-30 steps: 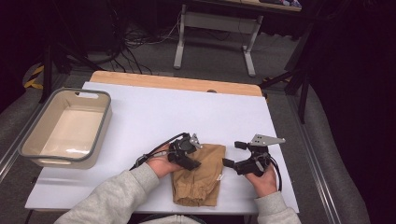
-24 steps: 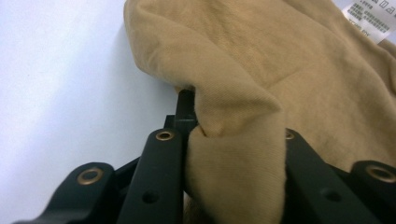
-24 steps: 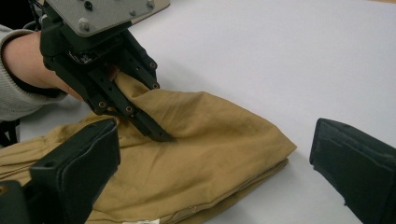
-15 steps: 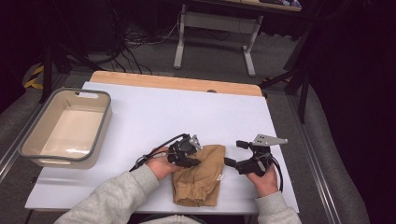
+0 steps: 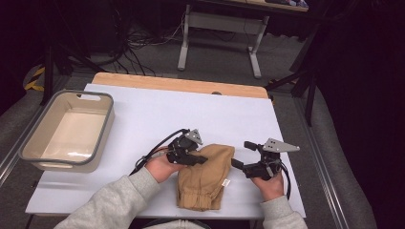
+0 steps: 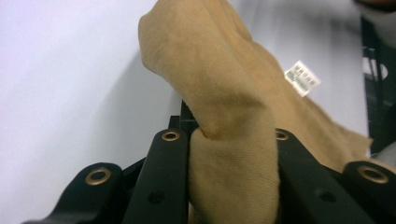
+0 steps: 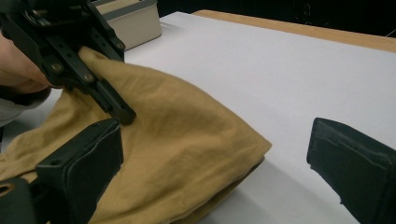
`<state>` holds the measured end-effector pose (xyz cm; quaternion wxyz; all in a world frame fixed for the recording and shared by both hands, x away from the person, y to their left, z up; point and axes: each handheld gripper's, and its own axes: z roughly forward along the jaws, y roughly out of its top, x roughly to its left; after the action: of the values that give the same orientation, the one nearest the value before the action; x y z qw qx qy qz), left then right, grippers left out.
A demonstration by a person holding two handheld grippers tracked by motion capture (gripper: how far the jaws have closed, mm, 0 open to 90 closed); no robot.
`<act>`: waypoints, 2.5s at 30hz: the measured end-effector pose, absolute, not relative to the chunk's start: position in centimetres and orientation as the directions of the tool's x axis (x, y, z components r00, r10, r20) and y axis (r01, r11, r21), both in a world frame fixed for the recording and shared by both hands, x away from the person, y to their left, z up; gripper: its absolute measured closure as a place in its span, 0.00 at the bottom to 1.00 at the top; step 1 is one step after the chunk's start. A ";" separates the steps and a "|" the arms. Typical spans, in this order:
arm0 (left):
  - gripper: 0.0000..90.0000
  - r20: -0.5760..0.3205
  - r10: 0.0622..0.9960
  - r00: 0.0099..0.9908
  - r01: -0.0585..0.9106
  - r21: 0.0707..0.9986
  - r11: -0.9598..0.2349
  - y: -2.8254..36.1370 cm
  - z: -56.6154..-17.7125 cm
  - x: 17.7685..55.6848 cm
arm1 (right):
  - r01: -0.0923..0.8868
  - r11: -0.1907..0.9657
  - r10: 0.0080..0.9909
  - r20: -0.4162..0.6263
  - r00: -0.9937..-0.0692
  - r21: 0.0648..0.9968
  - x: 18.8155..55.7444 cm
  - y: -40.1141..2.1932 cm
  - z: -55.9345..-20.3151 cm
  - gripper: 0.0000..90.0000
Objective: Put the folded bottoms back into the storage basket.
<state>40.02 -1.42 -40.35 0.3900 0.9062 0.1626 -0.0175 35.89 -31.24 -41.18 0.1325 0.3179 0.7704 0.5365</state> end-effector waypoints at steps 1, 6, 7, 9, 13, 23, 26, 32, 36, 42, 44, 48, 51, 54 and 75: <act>0.88 -0.157 0.277 0.948 0.303 0.710 -0.636 -1.3 -40.0 40.0 | 0.345 0.222 0.632 0.135 -0.763 0.912 35.9 -31.3 -41.2 0.05; 0.88 -0.149 0.276 0.950 0.292 0.741 -0.605 -0.7 -38.4 39.6 | 0.314 0.236 0.629 0.101 -0.771 0.920 35.7 -31.3 -41.4 0.07; 0.88 -0.149 0.275 0.950 0.291 0.744 -0.601 -0.6 -38.2 39.5 | 0.307 0.238 0.629 0.094 -0.771 0.922 35.6 -31.3 -41.4 0.07; 0.88 -0.141 0.270 0.953 0.279 0.756 -0.592 -0.4 -37.7 39.4 | 0.305 0.235 0.627 0.096 -0.773 0.923 35.6 -31.3 -41.4 0.07; 0.88 -0.123 0.272 0.954 0.261 0.786 -0.561 0.0 -36.8 39.0 | 0.297 0.236 0.627 0.089 -0.774 0.925 35.8 -31.3 -41.7 0.05; 0.87 -0.048 0.288 0.957 0.195 0.838 -0.510 1.5 -34.5 38.5 | 0.284 0.213 0.642 0.085 -0.762 0.935 35.9 -31.8 -42.0 0.04; 0.87 -0.039 0.290 0.956 0.186 0.845 -0.502 1.9 -34.2 38.5 | 0.280 0.215 0.645 0.079 -0.760 0.935 36.0 -31.8 -42.2 0.04; 0.87 -0.039 0.301 0.953 0.184 0.864 -0.470 3.2 -33.0 38.6 | 0.290 0.226 0.646 0.080 -0.760 0.930 36.1 -31.7 -42.8 0.05; 0.87 -0.031 0.310 0.950 0.177 0.873 -0.455 4.1 -32.2 38.6 | 0.292 0.233 0.647 0.076 -0.759 0.928 36.3 -31.6 -43.1 0.05; 0.87 -0.019 0.312 0.950 0.168 0.872 -0.459 5.3 -31.4 38.7 | 0.306 0.254 0.645 0.075 -0.760 0.917 36.5 -31.4 -43.8 0.04; 0.87 -0.026 0.317 0.948 0.174 0.876 -0.450 5.7 -31.1 38.8 | 0.310 0.259 0.654 0.070 -0.754 0.915 36.6 -31.3 -44.0 0.04; 0.87 -0.019 0.323 0.946 0.170 0.878 -0.447 6.6 -30.5 38.9 | 0.317 0.265 0.655 0.071 -0.752 0.911 36.7 -31.2 -44.2 0.03; 0.87 -0.020 0.335 0.942 0.175 0.881 -0.439 7.4 -29.9 38.9 | 0.321 0.264 0.653 0.076 -0.753 0.910 36.7 -31.2 -44.2 0.03; 0.87 -0.014 0.345 0.939 0.173 0.884 -0.435 8.1 -29.5 39.0 | 0.322 0.264 0.653 0.077 -0.753 0.909 36.8 -31.2 -44.3 0.03; 0.87 -0.001 0.410 0.912 0.190 0.887 -0.421 13.8 -27.2 39.8 | 0.326 0.262 0.650 0.084 -0.755 0.908 36.7 -31.2 -44.3 0.03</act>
<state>39.79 13.79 -27.16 0.5070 0.8360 0.1796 0.1084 36.72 -31.23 -44.29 0.1556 0.3134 0.7789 0.5204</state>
